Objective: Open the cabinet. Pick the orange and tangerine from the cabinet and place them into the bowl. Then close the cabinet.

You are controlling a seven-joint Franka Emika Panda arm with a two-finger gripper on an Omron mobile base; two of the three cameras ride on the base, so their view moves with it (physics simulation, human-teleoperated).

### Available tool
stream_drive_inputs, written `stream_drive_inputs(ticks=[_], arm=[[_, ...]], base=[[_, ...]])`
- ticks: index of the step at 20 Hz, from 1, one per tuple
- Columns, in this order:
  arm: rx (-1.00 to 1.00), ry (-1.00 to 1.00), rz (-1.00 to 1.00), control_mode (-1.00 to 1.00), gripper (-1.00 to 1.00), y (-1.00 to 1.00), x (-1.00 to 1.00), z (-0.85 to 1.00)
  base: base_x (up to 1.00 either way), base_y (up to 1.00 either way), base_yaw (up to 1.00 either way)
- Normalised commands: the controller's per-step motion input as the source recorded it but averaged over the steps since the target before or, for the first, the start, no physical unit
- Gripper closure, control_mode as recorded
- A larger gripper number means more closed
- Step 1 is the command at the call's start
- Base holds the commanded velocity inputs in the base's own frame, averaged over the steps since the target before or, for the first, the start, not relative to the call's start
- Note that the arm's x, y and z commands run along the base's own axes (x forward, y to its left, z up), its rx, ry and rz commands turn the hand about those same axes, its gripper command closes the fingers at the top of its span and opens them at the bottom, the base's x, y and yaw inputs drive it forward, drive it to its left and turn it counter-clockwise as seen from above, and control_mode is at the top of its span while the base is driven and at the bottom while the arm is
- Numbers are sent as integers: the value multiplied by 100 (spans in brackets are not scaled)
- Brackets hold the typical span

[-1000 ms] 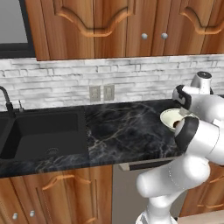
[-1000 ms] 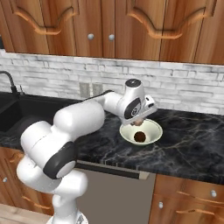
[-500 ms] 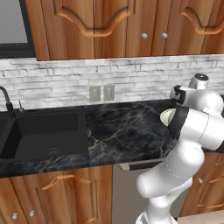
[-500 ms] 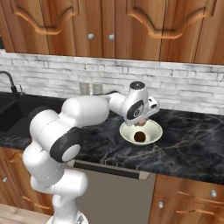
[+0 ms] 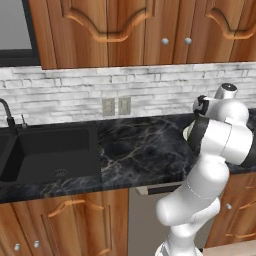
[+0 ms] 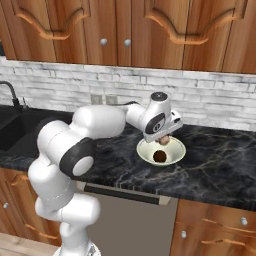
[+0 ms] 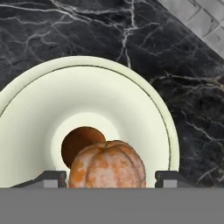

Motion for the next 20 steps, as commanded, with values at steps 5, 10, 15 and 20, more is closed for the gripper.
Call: stream_drive_inputs(ticks=[5, 10, 15, 20], arm=[[0, 0, 0, -100, -100, 1, 0, 0], [0, -5, -1, -100, -100, 16, -39, 56], [0, -13, 0, -100, -100, 68, -98, 60], [-2, -31, 7, -100, -100, 94, -100, 44]], base=[[0, 0, 0], [0, 0, 0], [0, 0, 0], [0, 0, 0]])
